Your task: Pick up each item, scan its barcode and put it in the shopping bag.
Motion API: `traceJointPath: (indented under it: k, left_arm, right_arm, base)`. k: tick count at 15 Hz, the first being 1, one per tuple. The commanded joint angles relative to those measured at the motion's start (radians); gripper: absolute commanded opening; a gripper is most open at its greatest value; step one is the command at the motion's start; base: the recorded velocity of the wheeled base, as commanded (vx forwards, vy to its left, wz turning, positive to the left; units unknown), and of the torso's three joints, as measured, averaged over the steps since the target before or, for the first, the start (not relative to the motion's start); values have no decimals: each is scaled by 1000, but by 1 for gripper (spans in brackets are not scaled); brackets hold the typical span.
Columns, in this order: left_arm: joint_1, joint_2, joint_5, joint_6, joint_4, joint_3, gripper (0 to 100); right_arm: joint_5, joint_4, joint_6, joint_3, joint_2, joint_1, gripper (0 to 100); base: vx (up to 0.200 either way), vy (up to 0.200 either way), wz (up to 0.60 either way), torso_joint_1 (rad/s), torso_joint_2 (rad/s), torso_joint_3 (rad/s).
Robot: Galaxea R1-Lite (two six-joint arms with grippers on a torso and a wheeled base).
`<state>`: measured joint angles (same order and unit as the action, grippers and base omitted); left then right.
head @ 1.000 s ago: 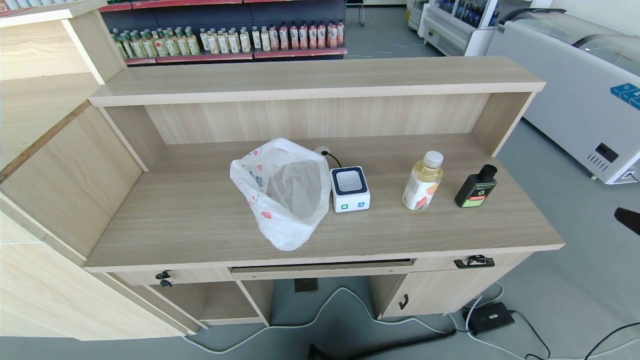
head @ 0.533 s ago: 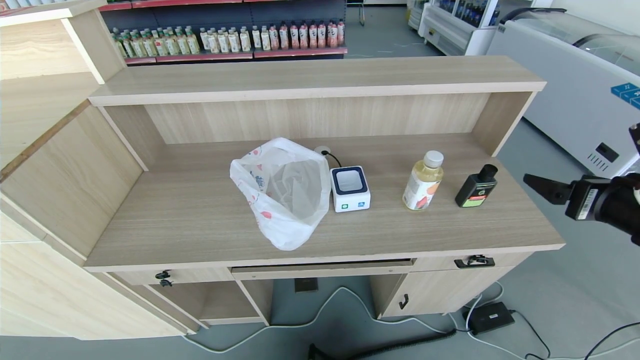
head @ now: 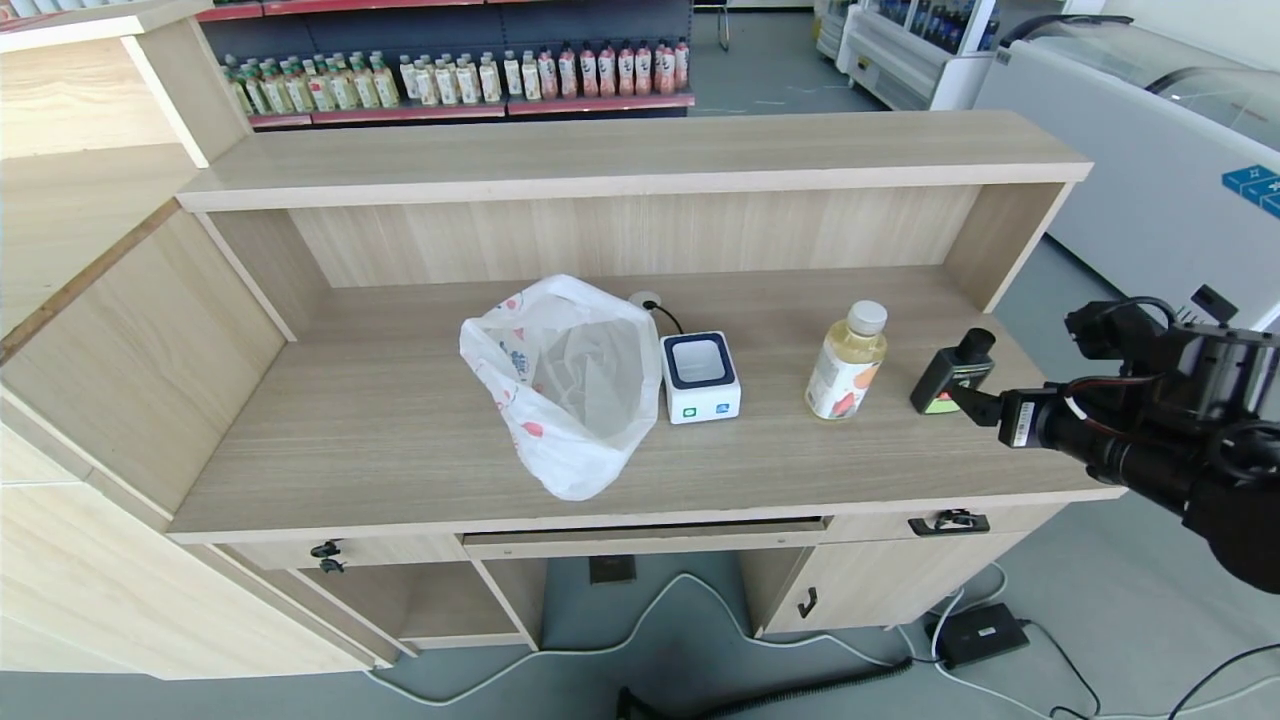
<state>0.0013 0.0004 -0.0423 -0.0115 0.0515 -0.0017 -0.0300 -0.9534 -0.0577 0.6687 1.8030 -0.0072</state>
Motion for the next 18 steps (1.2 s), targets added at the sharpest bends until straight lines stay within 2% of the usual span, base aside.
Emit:
traceJointPath:
  k: [1,8,14,18]
  left_arm:
    - [0,0,-1,-1,1,0,100]
    - [0,0,-1,-1,1,0,100]
    - [0,0,-1,-1,1,0,100]
    - [0,0,-1,-1,1,0,100]
  right_arm:
    - [-1,-2,4,89,111,33,100]
    - [1,-18,4,189,202,105,100]
    - [28,-59,4,253,272,124,100]
    - [61,-44,15,367,328,159,100]
  base:
    - [0,0,0,0,0,0]
    - [0,0,0,0,0,0]
    - [0,0,0,0,0,0]
    - [0,0,0,0,0,0]
